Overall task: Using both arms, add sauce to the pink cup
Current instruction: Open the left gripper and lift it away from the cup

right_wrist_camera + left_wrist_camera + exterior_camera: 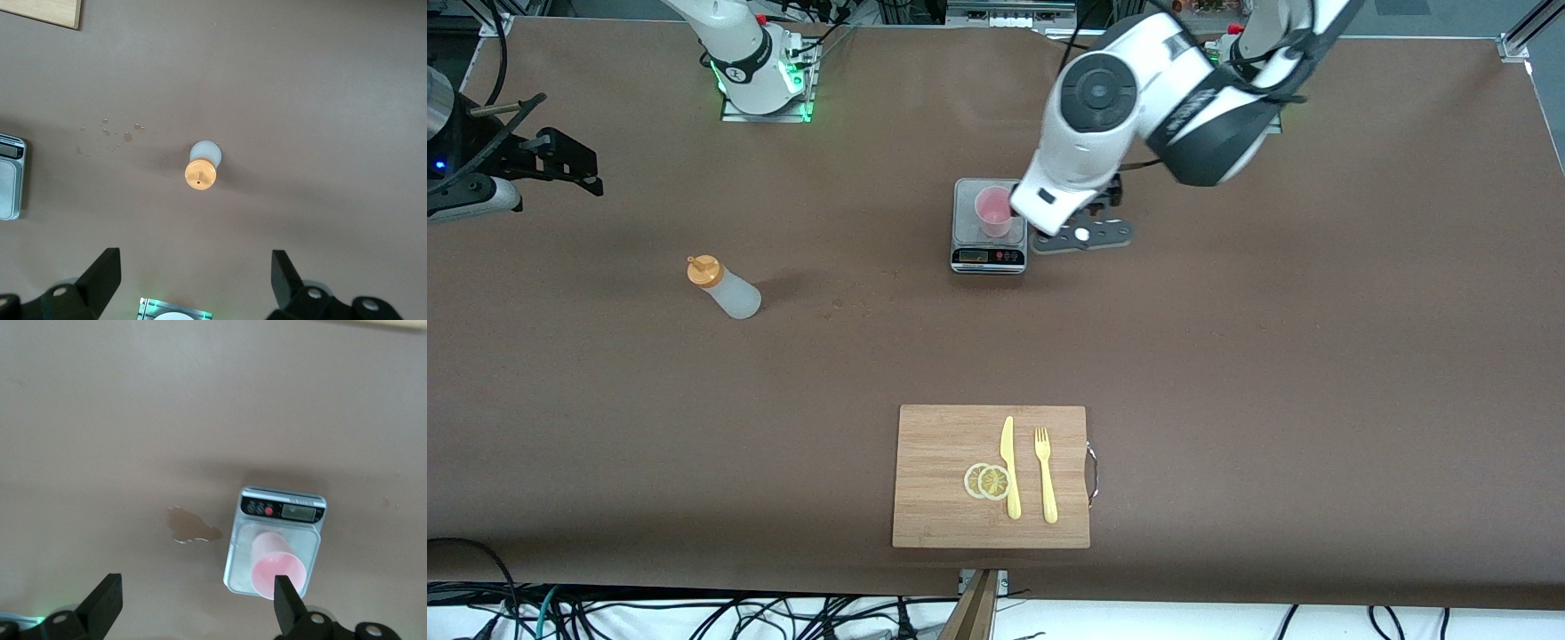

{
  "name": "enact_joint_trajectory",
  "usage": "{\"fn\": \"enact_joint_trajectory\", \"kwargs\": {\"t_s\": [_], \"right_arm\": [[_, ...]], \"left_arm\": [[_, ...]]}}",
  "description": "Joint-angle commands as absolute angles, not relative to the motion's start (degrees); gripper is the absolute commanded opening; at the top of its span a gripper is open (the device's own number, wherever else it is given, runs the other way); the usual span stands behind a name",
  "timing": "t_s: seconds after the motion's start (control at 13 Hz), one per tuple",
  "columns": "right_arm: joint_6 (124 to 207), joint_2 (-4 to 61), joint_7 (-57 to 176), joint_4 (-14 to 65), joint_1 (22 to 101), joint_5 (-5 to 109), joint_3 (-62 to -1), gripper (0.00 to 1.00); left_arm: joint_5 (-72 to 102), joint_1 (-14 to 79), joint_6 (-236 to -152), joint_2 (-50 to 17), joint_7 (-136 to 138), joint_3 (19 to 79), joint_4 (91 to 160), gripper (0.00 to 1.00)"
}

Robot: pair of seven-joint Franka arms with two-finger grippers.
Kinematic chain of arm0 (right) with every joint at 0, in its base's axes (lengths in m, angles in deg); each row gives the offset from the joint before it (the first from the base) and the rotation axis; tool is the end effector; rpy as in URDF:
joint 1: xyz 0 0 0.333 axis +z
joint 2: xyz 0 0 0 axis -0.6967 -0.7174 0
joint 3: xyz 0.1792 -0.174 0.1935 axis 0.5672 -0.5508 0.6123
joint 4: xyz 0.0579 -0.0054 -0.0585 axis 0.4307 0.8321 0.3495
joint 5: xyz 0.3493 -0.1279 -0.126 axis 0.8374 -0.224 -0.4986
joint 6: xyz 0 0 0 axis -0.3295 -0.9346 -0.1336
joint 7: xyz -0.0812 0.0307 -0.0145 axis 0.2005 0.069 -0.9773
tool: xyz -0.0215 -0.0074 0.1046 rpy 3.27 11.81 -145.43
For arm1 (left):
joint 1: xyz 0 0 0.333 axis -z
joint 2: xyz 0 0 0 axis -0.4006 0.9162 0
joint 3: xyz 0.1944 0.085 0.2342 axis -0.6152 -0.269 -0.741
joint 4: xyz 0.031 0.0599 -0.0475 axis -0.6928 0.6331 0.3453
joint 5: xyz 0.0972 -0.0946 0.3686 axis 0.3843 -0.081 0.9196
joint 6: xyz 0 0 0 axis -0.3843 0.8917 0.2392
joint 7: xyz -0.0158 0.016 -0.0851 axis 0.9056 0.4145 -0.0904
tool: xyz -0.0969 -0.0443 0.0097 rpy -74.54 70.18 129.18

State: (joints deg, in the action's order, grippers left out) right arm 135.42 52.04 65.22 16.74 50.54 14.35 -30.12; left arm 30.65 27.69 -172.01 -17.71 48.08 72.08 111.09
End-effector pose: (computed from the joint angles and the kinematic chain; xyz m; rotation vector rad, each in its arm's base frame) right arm 0.5459 0.0228 0.6179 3.1136 0.3657 -0.1297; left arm 0.5090 -0.3992 0.4682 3.1111 0.2326 -0.3349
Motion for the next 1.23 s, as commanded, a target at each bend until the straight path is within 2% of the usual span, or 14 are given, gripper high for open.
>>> {"fn": "enact_joint_trajectory", "kwargs": {"t_s": [0.0,0.23,0.46,0.61,0.84,1.0,1.15], "right_arm": [[135.22,51.72,64.32,14.93,50.75,14.21,-29.49,1.0],[135.13,51.72,64.23,14.93,50.66,14.3,-29.49,1.0],[135.13,51.72,64.23,14.93,50.66,14.39,-29.49,1.0],[135.13,51.72,64.23,14.93,50.66,14.39,-29.49,1.0],[135.13,51.72,64.23,14.93,50.66,14.39,-29.49,1.0],[135.13,51.72,64.23,14.93,50.66,14.39,-29.49,1.0],[135.13,51.72,64.23,14.93,50.66,14.39,-29.49,1.0]], "left_arm": [[29.23,25.03,-167.43,-22.29,37.59,66.85,109.58,1.0],[22.65,25.55,-167.15,-30.12,23.03,52.1,111.68,1.0],[22.53,25.73,-167.24,-34.61,2.72,41.61,115.11,1.0],[25.59,25.73,-167.76,-36.72,-2.88,39.31,118.79,1.0],[26.67,25.9,-174.25,-41.64,-2.71,37.9,126.52,1.0],[26.31,26.08,-173.84,-43.05,-3.15,37.63,127.42,1.0],[25.53,26.0,-168.76,-43.5,-3.41,37.89,126.99,1.0]]}}
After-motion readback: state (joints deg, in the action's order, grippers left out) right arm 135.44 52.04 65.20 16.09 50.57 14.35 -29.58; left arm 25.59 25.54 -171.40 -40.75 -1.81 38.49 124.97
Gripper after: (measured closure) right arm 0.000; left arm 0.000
